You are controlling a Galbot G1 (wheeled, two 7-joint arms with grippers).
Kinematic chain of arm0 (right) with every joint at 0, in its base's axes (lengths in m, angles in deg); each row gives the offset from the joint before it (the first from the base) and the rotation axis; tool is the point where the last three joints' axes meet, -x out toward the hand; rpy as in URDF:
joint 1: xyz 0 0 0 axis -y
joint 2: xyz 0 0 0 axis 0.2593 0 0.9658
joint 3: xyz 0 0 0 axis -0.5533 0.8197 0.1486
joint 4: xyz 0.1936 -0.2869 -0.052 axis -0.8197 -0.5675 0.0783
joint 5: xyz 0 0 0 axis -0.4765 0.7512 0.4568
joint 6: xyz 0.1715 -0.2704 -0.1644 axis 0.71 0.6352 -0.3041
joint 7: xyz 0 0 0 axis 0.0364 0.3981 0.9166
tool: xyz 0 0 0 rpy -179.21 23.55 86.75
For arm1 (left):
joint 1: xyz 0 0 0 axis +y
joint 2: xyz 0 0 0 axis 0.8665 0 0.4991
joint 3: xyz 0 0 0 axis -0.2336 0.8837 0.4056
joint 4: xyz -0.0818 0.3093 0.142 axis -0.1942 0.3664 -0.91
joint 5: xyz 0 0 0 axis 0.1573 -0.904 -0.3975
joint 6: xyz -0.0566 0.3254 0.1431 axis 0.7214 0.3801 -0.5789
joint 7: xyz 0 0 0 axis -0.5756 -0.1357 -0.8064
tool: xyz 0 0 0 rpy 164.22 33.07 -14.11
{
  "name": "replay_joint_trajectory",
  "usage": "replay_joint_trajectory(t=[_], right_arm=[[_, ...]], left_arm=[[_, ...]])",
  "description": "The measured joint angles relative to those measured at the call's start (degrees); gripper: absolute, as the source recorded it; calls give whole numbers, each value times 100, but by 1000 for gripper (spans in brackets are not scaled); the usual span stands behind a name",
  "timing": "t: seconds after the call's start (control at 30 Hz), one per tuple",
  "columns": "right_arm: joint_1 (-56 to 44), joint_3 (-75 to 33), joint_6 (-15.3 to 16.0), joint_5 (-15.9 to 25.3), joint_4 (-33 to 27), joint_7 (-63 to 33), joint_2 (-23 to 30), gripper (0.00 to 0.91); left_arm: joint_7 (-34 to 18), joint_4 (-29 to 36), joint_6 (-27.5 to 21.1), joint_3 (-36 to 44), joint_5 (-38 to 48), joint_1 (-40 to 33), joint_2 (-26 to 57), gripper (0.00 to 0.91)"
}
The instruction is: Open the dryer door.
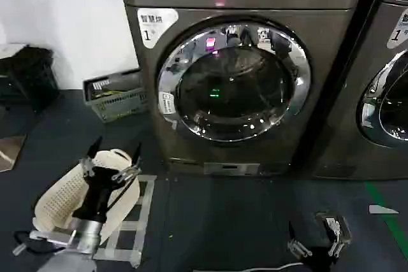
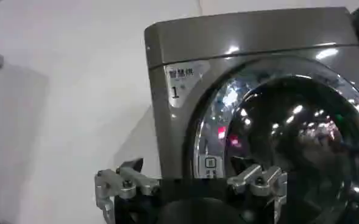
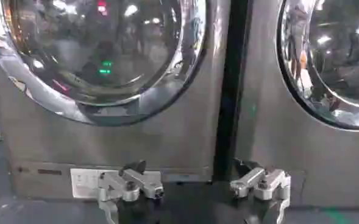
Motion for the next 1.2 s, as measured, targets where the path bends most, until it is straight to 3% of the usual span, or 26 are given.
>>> replay_joint_trajectory(t=[0.27,0.5,0.63,0.93,1.2], right_arm=[[1018,481,834,-813,-58,379,-912,907],[2329,1213,901,-1072,-544,354,-1924,907],[2981,1669,1224,-1287,-777,515,-2294,907],[4500,2677,1250,-1771,-1319,1012,-2464,907],[5325,3280,1245,-1713,-1831,1058,-2313,907]], left_arm=[[120,67,-81,-44,42,7,95,907],[164,233,-253,-114,76,50,240,907],[120,296,-277,-181,160,61,251,907],[147,512,-478,-168,260,185,153,907],[17,670,-685,-65,387,255,143,907]])
